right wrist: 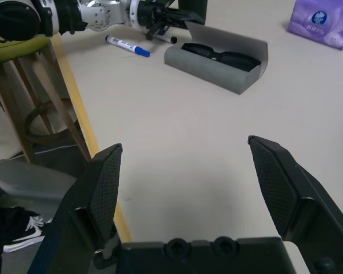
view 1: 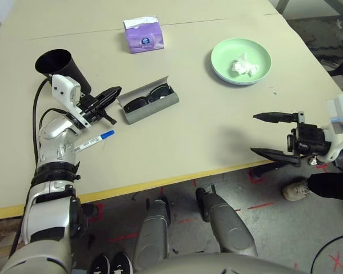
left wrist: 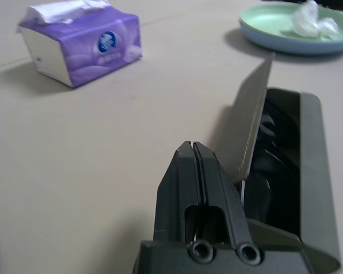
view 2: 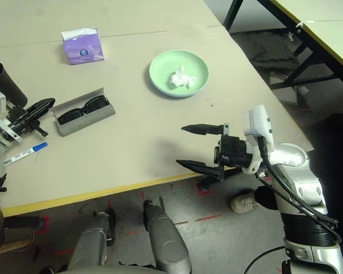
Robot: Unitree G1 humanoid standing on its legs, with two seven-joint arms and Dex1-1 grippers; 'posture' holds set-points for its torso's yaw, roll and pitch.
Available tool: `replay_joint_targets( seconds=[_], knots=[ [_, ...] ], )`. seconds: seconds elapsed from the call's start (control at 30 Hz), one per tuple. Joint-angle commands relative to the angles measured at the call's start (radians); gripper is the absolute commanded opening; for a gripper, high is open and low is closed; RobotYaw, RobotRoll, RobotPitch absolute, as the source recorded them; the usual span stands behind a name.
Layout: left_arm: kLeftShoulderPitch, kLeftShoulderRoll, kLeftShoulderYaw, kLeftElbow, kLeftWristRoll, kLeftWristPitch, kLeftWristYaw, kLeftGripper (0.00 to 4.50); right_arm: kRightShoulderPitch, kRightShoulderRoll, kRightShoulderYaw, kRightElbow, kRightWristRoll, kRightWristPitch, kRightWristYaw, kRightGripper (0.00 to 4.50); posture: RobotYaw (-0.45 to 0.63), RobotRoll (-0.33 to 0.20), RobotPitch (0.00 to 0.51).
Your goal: Organize and tidy the items on the table.
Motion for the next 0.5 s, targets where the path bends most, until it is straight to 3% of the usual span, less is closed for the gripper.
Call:
replay_joint_targets(
  seconds=[0.03, 0.5],
  knots=[
    [0.041, 0.031, -0.021, -0.014, 0.006, 0.017, -0.069, 0.04, 0.002, 0.002, 0.0, 0.009, 0.001, -0.007, 0.003, 4.5, -0.3, 0.0, 0.266],
    [0.099, 0.059, -0.07, -0.105, -0.004, 0.079, -0.229, 0.04, -0.01, 0.024, 0.006, 0.028, -0.004, -0.02, -0.006, 4.5, -0.3, 0.0, 0.265]
  ],
)
